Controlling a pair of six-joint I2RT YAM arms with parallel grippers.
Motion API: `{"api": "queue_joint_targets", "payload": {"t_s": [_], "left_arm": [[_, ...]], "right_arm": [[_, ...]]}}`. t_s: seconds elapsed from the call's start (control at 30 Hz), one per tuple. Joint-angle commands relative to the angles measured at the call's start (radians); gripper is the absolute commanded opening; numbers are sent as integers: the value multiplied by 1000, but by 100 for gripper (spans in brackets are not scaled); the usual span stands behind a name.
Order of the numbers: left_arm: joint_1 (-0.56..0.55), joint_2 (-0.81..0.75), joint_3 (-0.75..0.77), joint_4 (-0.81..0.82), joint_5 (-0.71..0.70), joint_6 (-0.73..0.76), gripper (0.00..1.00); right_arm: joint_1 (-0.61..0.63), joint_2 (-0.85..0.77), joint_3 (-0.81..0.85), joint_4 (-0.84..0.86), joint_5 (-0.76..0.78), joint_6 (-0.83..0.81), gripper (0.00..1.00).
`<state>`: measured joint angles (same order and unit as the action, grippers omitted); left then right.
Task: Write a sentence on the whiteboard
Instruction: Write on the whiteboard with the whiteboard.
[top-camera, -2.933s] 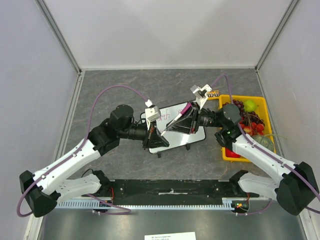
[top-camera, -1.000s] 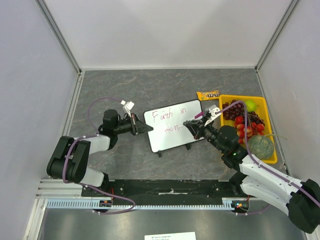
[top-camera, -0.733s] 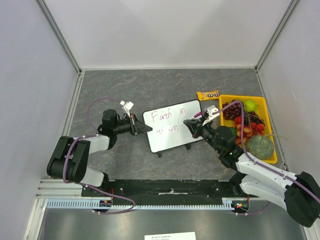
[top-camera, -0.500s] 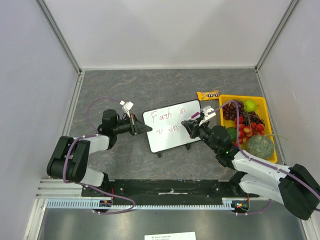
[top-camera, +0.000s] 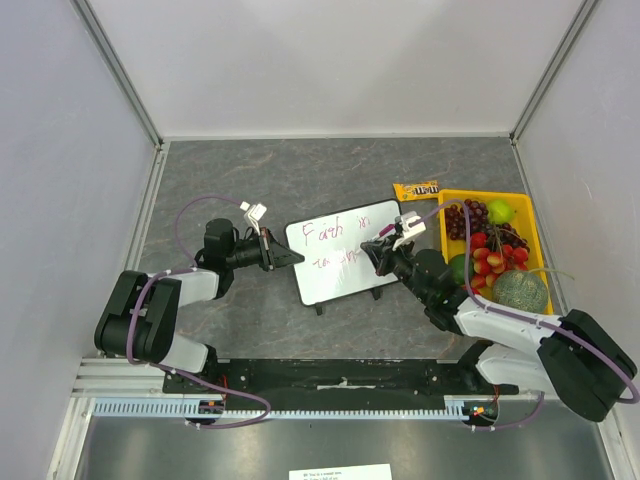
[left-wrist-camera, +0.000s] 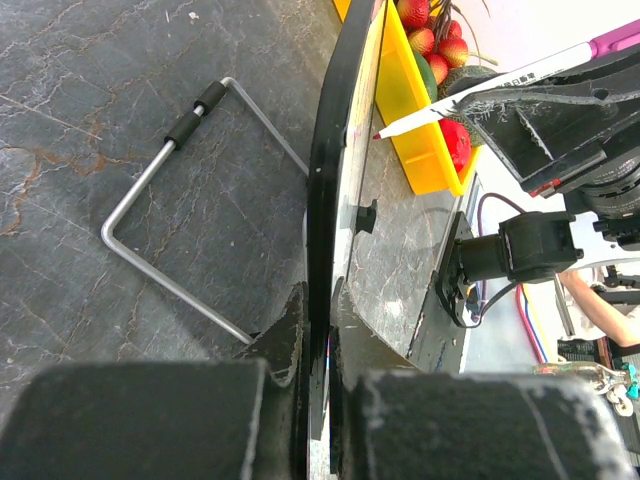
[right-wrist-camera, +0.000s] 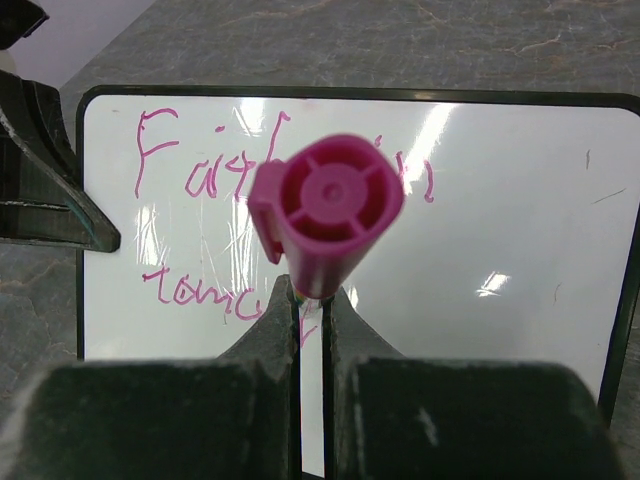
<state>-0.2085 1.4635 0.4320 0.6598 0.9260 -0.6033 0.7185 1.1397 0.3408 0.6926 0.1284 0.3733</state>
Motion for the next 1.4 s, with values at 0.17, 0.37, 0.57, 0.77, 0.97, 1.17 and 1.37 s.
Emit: {"api": "queue_joint_targets", "payload": {"t_s": [0.17, 0.37, 0.57, 0.77, 0.97, 1.17, 1.37], "left_arm": [[12, 29, -10, -54, -78, 86, 2], [12, 34, -10, -49, -73, 83, 2], [12, 34, -10, -46, -69, 83, 2], [12, 17, -18, -48, -81, 86, 2], [11, 23, -16, -46, -78, 86, 2], [12, 23, -16, -46, -76, 86, 2], [12, 26, -15, -48, -76, 86, 2]], "right_arm": [[4, 34, 36, 64, 27, 15, 0], [6, 40, 40, 67, 19, 19, 0], [6, 66, 49, 64, 28, 22, 0], [6, 72, 76, 5, 83, 26, 0], [6, 72, 86, -13, 103, 27, 0], [6, 52, 73, -1, 79, 21, 0], [6, 87, 87, -16, 70, 27, 0]]}}
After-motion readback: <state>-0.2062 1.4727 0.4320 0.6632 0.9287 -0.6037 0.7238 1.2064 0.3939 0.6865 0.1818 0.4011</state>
